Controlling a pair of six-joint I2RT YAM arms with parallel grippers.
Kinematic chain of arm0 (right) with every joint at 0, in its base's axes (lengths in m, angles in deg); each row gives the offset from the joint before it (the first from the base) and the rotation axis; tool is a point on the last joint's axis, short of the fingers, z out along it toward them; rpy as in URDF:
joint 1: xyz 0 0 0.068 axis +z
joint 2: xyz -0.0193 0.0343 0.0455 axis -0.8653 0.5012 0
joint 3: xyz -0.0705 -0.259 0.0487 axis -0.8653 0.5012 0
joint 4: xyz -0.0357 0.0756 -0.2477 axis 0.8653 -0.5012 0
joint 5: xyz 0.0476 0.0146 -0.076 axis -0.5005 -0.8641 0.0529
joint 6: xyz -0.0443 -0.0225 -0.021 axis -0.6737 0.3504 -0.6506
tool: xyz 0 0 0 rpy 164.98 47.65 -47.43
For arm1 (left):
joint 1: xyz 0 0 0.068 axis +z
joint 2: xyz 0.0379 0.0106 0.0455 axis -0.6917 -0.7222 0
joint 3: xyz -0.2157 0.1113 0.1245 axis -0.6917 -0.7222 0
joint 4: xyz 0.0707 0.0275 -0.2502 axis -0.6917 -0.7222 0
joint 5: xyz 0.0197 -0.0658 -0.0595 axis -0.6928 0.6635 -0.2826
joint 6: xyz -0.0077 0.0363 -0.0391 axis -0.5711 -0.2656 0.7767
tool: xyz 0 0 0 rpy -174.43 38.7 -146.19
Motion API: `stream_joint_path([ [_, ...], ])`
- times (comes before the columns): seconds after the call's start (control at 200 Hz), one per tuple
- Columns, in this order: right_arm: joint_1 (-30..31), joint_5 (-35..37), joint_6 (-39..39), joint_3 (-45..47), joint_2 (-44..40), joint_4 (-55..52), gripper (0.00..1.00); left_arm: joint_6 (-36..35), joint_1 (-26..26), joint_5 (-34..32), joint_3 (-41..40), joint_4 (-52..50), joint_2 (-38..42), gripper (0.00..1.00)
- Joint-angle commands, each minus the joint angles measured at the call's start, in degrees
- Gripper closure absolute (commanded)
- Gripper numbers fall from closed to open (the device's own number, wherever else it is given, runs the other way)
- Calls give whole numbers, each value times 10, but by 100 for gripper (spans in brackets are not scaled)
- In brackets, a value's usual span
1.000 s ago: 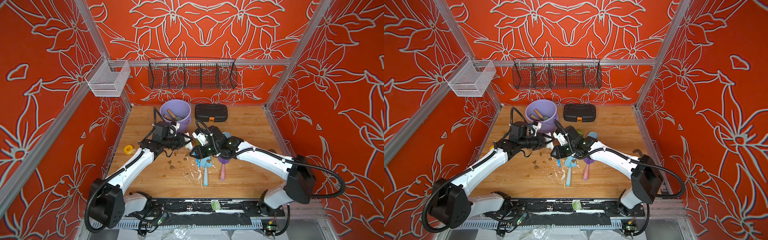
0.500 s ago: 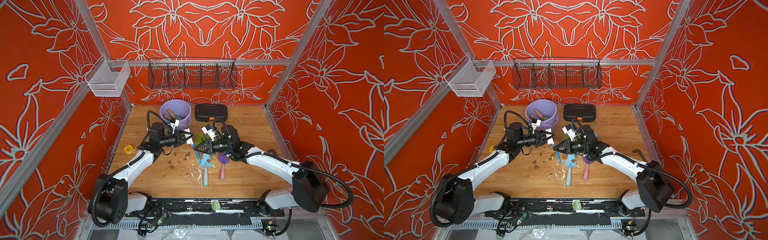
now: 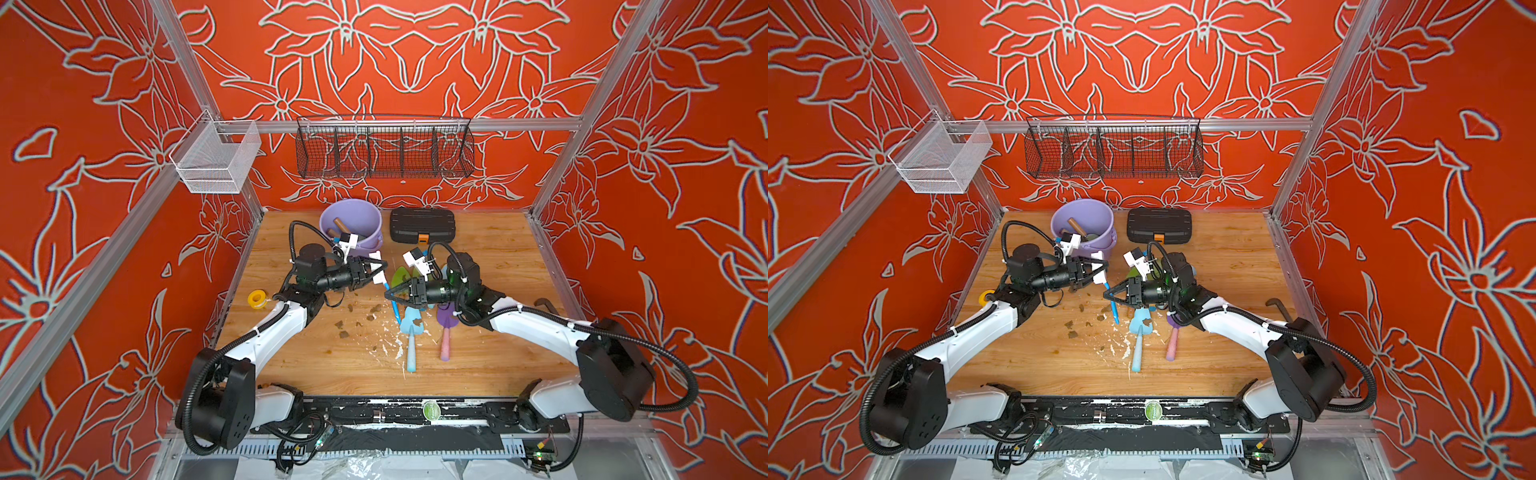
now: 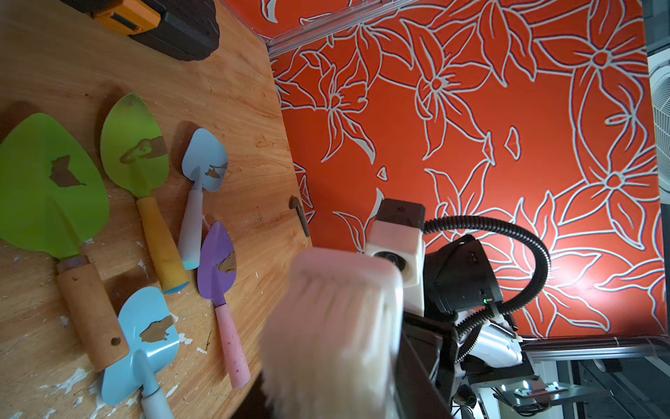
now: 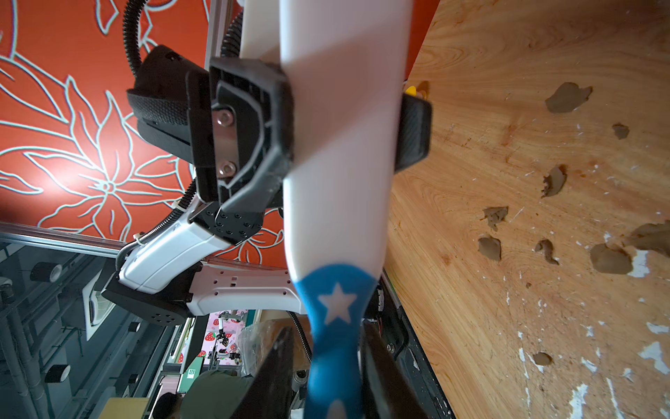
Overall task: Brush the soil off the hand trowel and place it into the bucket
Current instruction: Adjust the brush.
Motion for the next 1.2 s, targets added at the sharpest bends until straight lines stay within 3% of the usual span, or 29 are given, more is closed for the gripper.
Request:
stream_joint_path([
  [0.0, 0, -11, 15, 4, -3, 22, 69, -1, 4, -8, 0, 20, 16, 100],
  [0.295, 0, -1, 35, 0, 13, 52, 74, -2, 4, -19, -10, 14, 19, 100],
  [0.49, 0, 18, 37, -5, 15, 74, 60, 24, 3, -83, -42, 23, 52, 100],
  [0.605, 1, 22, 45, -10, 21, 92, 57, 56, 3, -118, -64, 44, 75, 100],
  [0.746, 1, 22, 52, -14, 30, 106, 58, 74, 2, -156, -77, 49, 107, 100],
  [0.996, 3, 22, 72, -19, 48, 138, 64, 126, 0, -169, -95, 110, 105, 100],
  [1.196, 4, 34, 81, -20, 51, 151, 64, 122, -10, -190, -90, 81, 115, 100],
])
